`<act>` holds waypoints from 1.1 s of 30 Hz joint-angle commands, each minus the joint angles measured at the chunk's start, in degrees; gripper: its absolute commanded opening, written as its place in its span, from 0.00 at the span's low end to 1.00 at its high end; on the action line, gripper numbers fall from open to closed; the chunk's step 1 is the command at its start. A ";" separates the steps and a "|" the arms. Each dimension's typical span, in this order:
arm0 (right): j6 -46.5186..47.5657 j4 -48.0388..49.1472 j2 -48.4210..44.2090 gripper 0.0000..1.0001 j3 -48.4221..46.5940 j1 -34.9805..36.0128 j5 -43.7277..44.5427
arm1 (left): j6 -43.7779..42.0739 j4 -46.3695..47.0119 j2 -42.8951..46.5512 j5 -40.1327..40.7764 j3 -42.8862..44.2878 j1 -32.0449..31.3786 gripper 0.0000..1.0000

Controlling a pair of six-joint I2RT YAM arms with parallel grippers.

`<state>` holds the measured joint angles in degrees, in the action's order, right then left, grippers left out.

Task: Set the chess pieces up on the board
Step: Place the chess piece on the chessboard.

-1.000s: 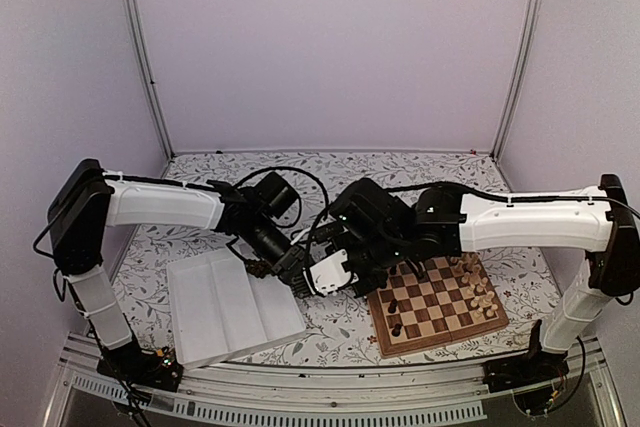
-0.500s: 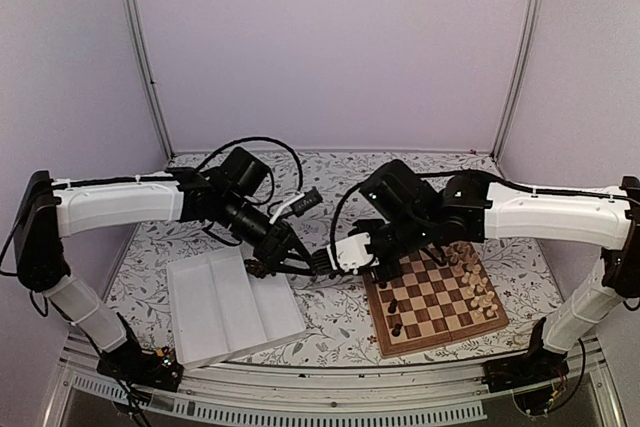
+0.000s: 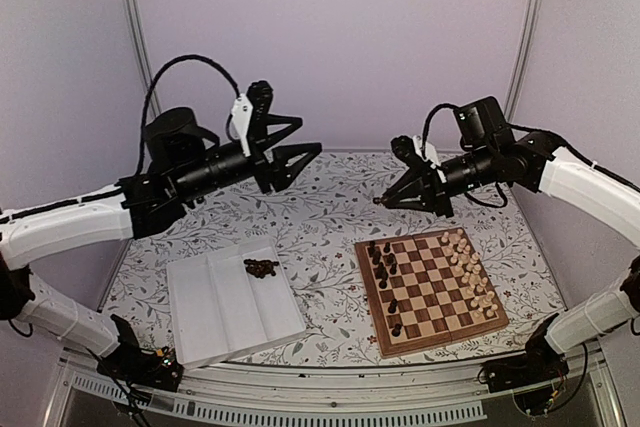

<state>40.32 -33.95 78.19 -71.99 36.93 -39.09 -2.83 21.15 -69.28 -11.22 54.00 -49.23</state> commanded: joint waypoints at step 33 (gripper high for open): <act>-12.07 5.29 -3.31 0.13 4.85 -13.50 -27.32 | -1.07 -0.43 -34.91 -23.34 27.36 -7.50 0.20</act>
<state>28.29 -29.45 75.81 -67.75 23.79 -65.32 -4.23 21.34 -103.28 -34.00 79.61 -55.90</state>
